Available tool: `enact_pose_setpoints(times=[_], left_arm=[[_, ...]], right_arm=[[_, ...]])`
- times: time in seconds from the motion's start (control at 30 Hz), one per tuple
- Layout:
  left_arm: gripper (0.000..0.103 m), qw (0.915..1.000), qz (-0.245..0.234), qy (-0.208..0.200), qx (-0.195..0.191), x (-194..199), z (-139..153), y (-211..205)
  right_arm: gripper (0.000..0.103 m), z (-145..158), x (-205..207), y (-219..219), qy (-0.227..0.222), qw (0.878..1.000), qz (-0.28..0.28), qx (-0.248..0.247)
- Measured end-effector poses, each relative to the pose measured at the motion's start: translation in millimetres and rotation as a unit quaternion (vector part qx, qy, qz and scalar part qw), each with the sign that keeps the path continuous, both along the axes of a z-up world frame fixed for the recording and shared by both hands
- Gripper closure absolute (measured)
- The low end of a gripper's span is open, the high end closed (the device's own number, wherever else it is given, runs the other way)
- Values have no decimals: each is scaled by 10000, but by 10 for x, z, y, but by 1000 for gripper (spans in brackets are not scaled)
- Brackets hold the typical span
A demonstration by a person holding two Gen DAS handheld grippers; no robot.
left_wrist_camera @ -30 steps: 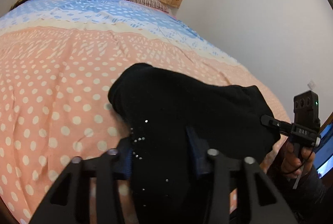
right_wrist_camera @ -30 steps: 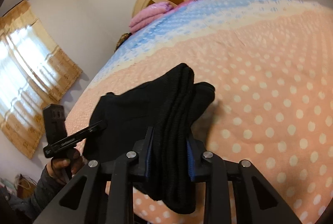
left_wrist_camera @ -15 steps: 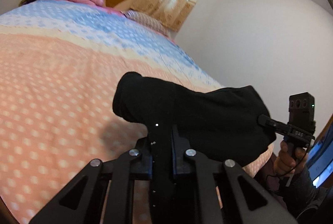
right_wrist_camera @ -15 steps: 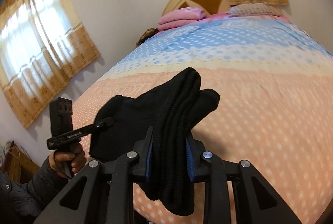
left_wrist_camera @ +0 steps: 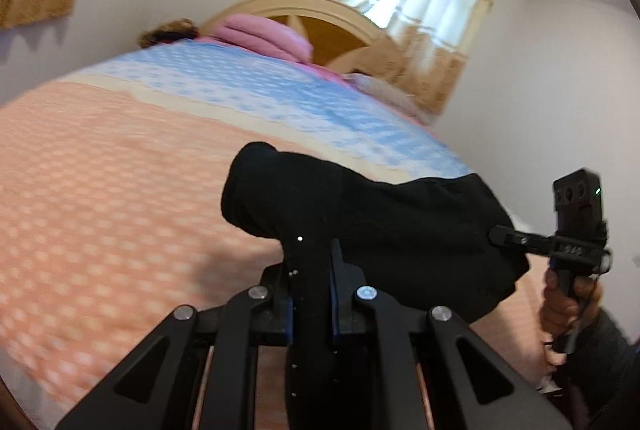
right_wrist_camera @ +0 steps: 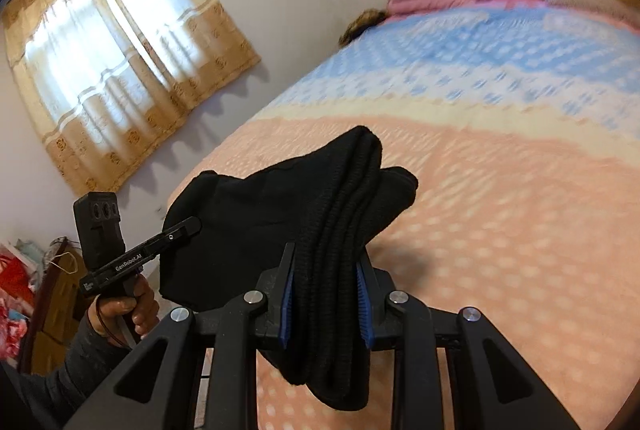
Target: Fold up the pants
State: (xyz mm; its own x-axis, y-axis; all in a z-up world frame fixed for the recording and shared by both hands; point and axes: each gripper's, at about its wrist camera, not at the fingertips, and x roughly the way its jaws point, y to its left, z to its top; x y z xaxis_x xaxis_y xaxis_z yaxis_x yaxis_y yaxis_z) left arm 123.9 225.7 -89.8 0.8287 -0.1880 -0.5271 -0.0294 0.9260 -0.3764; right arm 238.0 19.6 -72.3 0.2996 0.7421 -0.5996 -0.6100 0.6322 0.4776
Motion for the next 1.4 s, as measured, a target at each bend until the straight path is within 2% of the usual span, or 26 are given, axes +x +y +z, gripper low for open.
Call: enact_pose_setpoints(times=[0.07,0.13,0.23,0.3,0.37,0.53,0.6,0.8,0.93,1.07,1.17,1.4], left_arm=[[90,9996,131,250,62,39,-188,82],[86,9984,173,519,149,92,-407,93],[63,9980,345,500,179,91,-602,88],[38,9972,547,502,117,61,-645,119],[38,9971,608,447,56,35,-673,149],[37,9967,661,446,171,-34,-656,139],[33,9960,738,460,198,-93,-627,157],[26,9928,1003,531,377,-239,-602,138],[26,9902,1141,569,574,-340,-573,106],[25,9853,1306,663,885,-413,-495,53],[25,9822,1374,726,1058,-492,-426,17],[25,9826,1287,593,1202,-682,-228,-140]], right_arm=[[76,-258,130,129,392,9992,-29,77],[76,-490,197,135,663,9976,-166,62],[73,-771,319,-4,1194,9917,-325,349],[72,-859,360,-110,1444,9873,-376,547],[72,-849,362,-155,1509,9857,-377,645],[67,-789,250,-186,1181,9911,-417,445],[66,-781,229,-213,1142,9912,-488,465],[58,-736,159,-371,880,9932,-699,287],[54,-702,72,-471,726,9935,-854,176],[53,-564,-101,-608,202,9907,-1333,-207],[53,-464,-215,-749,86,9874,-1569,-199],[52,-218,-547,-830,-269,9876,-1538,-168]])
